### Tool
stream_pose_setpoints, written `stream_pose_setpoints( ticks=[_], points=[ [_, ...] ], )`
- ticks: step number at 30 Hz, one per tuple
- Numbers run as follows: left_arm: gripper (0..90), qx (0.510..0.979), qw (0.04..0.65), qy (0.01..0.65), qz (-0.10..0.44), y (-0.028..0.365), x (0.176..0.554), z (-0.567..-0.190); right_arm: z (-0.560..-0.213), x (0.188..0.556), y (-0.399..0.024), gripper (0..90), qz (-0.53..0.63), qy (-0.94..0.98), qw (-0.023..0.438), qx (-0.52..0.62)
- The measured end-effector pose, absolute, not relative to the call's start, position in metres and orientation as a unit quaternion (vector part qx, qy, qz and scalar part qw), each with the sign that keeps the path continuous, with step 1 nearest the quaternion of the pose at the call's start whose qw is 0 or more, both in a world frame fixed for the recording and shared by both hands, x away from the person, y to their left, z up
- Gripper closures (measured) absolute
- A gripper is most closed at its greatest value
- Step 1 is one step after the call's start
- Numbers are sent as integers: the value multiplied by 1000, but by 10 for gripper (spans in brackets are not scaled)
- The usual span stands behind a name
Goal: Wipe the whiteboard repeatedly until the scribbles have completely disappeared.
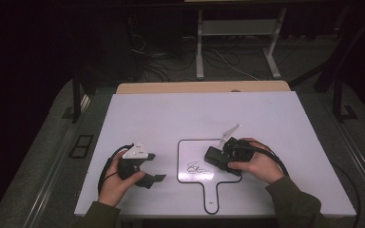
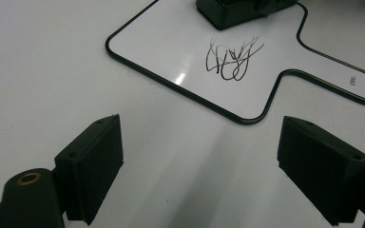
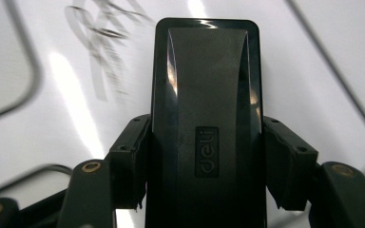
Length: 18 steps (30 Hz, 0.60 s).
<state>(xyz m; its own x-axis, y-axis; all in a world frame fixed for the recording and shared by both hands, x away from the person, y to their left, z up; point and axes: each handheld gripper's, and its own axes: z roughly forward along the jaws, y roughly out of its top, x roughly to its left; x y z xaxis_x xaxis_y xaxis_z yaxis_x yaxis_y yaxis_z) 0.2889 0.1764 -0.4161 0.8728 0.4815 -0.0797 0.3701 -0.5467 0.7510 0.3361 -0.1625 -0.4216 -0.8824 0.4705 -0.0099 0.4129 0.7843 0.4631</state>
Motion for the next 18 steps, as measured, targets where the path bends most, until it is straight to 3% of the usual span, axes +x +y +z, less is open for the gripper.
stream_pose_setpoints(
  ticks=[8,18],
  points=[
    [147,876,411,245,68,177,288,-416,-421,319,-130,386,231,956,45,174],
    [147,877,409,243,68,177,289,-416,-422,349,-159,385,229,937,68,253]
  ],
)
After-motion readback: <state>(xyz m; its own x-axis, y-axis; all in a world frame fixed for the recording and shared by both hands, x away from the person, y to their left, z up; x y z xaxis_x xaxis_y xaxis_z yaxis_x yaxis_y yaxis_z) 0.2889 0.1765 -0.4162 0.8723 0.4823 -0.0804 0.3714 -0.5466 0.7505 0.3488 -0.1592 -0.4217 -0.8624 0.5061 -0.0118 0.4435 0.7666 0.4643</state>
